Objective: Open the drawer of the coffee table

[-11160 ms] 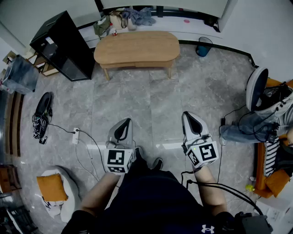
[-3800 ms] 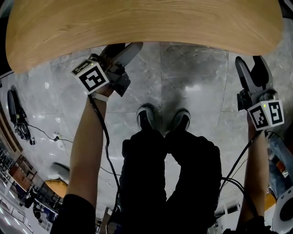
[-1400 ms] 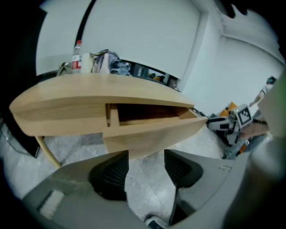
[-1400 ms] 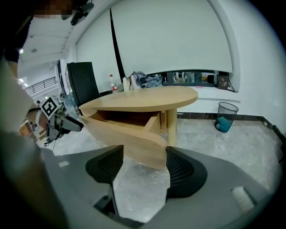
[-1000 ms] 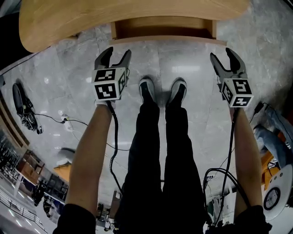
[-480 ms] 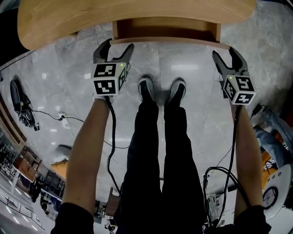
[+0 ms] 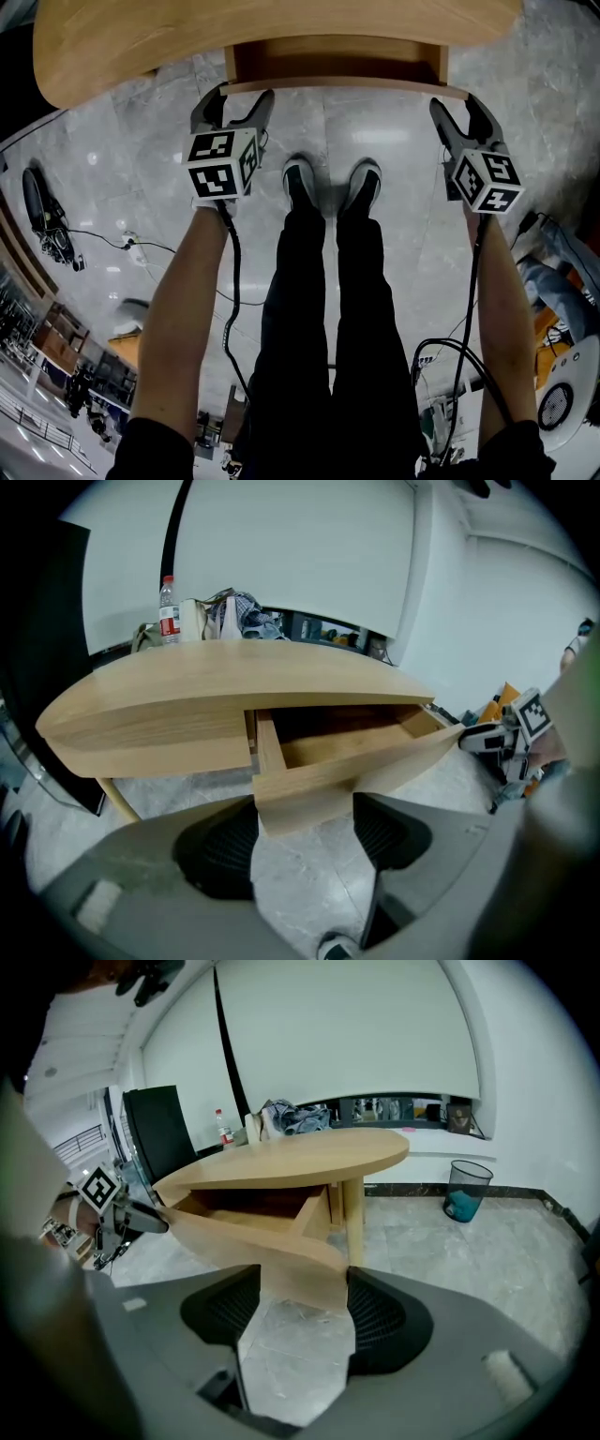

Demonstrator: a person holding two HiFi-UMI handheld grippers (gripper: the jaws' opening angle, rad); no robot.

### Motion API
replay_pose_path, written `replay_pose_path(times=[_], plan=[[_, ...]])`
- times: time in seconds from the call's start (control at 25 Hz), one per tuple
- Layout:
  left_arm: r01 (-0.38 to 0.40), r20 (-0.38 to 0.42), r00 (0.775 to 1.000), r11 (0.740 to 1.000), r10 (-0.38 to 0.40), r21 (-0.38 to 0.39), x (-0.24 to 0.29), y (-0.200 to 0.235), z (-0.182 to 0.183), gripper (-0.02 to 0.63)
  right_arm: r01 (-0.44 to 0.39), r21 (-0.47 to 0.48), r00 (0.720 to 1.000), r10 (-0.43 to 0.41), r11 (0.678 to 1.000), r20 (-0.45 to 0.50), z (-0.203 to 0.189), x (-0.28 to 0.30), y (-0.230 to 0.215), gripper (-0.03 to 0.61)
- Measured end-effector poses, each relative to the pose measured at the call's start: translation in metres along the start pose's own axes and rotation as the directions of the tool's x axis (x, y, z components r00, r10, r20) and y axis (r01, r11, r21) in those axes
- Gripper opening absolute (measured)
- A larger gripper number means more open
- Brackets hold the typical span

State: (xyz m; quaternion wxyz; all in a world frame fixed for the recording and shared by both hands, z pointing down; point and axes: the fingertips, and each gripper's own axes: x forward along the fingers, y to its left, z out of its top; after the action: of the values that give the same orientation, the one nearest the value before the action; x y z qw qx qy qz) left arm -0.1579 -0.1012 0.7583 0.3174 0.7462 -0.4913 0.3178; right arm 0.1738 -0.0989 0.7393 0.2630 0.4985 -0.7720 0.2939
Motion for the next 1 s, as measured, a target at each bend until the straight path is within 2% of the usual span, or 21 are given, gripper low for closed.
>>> replay_pose_path(times=[0.4, 1.0], plan=[[-0.019, -0.018, 1.000, 0.999, 0.018, -0.041, -0.018, -0.015, -0.028, 0.321, 0.027, 0.070, 1.000, -0.028, 0.997, 0.005, -0.022, -0.021, 0.006, 0.281], [-0.023, -0.068, 0.998, 0.998, 0.020, -0.051, -0.027, -0.021, -0.057, 0.321, 0.039, 0.084, 0.999, -0.038, 0.996, -0.022, -0.050, -0.032, 0.015, 0.282]])
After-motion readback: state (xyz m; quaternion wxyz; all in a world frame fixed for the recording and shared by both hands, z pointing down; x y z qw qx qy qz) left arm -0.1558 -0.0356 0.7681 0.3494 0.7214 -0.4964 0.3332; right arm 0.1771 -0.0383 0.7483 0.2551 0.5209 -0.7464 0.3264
